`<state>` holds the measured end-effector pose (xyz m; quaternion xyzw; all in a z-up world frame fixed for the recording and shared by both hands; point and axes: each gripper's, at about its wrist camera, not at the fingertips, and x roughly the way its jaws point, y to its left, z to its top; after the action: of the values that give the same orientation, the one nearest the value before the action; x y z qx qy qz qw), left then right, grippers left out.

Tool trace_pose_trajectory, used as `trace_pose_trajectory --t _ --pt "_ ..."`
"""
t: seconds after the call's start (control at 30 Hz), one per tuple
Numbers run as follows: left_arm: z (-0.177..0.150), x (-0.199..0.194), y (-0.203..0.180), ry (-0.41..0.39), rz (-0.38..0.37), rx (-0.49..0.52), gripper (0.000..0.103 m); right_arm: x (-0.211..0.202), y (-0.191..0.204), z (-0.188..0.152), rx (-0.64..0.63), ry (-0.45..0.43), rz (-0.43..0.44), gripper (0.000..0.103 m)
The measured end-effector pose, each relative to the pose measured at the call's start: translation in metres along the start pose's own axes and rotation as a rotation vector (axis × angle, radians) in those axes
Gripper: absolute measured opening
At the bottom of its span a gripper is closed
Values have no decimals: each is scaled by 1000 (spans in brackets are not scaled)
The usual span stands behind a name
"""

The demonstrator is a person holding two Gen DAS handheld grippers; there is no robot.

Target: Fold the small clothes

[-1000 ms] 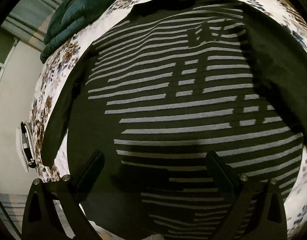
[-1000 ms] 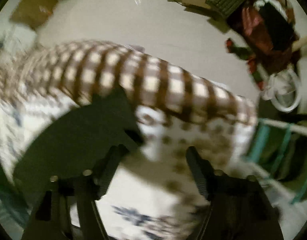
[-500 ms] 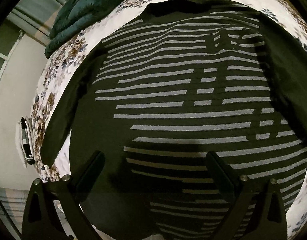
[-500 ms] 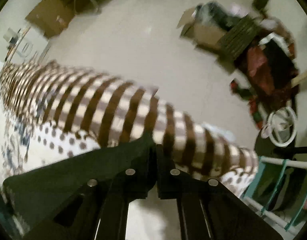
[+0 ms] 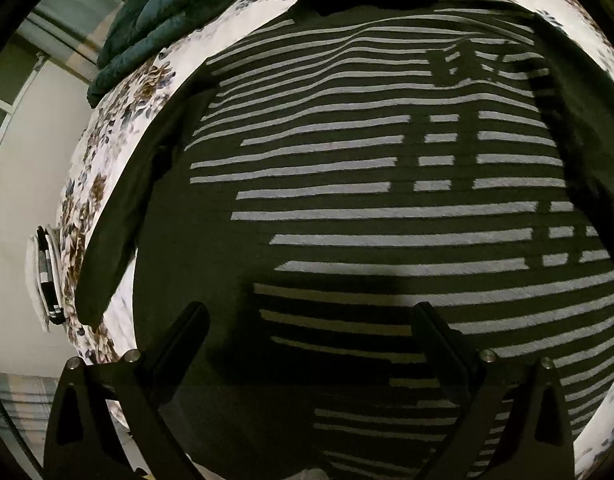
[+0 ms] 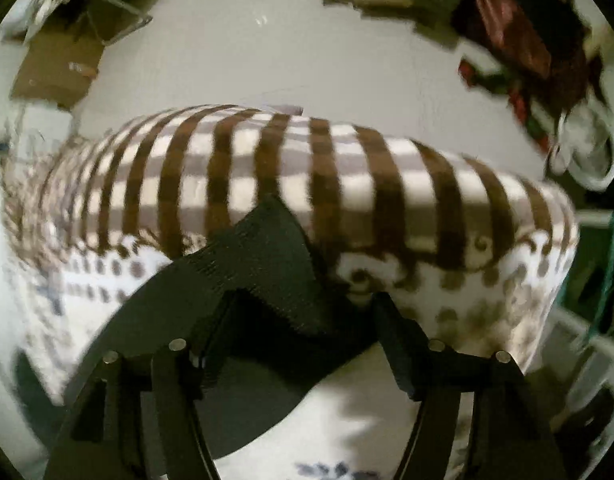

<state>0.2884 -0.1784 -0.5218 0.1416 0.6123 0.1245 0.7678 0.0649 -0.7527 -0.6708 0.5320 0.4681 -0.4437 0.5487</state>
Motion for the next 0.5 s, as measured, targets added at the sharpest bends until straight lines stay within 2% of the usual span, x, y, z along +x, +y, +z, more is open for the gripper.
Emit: trace_pose_trajectory --t 0.07,0.1,0.13,0.23,0.33,0.5 --pt "2 3 5 0 1 -14 103 -2 14 -7 -39 -47 -46 48" --pt "3 4 10 1 0 -23 103 -4 20 -10 -56 -65 -50 23" --pt "4 6 14 1 -1 -34 103 -5 26 -13 -71 -67 -48 6" --pt "5 10 31 5 -6 -64 103 -28 52 -26 -136 -123 -39 6" --pt "6 13 54 7 -10 -106 103 -66 81 -47 -202 -163 20 6" --pt "6 19 105 17 -9 -198 103 -137 184 -122 -423 -203 141 6"
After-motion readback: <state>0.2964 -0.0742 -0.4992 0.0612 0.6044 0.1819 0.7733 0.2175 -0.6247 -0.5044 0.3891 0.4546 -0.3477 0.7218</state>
